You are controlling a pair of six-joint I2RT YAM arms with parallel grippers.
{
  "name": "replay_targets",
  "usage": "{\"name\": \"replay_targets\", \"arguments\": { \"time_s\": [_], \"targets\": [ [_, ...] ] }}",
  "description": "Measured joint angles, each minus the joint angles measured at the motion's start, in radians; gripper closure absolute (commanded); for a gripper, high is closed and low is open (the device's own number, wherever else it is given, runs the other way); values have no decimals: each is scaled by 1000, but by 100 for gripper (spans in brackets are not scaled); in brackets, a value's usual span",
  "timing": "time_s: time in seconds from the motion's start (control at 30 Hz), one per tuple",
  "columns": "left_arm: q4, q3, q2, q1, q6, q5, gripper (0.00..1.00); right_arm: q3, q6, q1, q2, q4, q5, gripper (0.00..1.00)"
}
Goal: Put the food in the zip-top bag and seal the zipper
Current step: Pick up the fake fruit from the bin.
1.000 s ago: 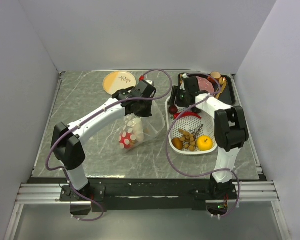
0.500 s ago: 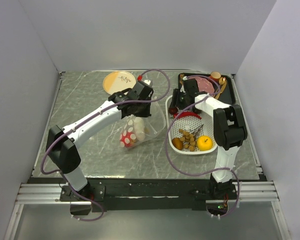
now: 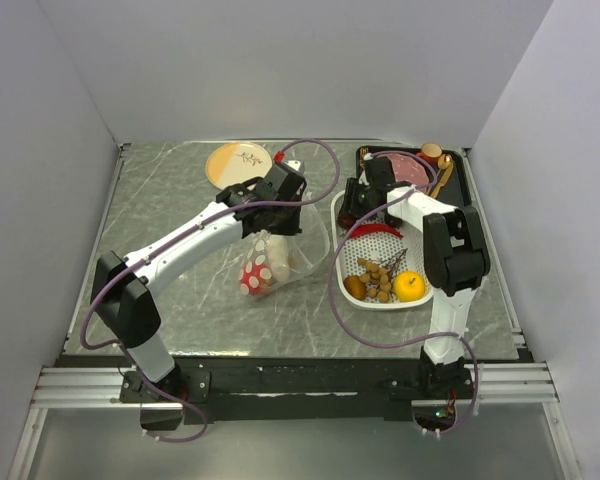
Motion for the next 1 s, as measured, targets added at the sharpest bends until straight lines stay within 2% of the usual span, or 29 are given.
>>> {"name": "replay_targets", "arguments": {
  "time_s": [0.07,0.1,0.13,0.43,0.83,1.0],
  "targets": [
    [0,0,0,0,0,-1,99,0,0,0,0,0,0,87],
    [0,0,0,0,0,-2,99,0,0,0,0,0,0,97],
    [0,0,0,0,0,-2,99,0,0,0,0,0,0,100],
    [0,0,0,0,0,-8,99,-68,7,0,-85,6,6,100],
    [1,0,0,0,0,-23,99,-224,75,13,-475,34,-32,100],
    [1,0,0,0,0,-23,99,-257,142,100,-595,66,-76,100]
  ]
}}
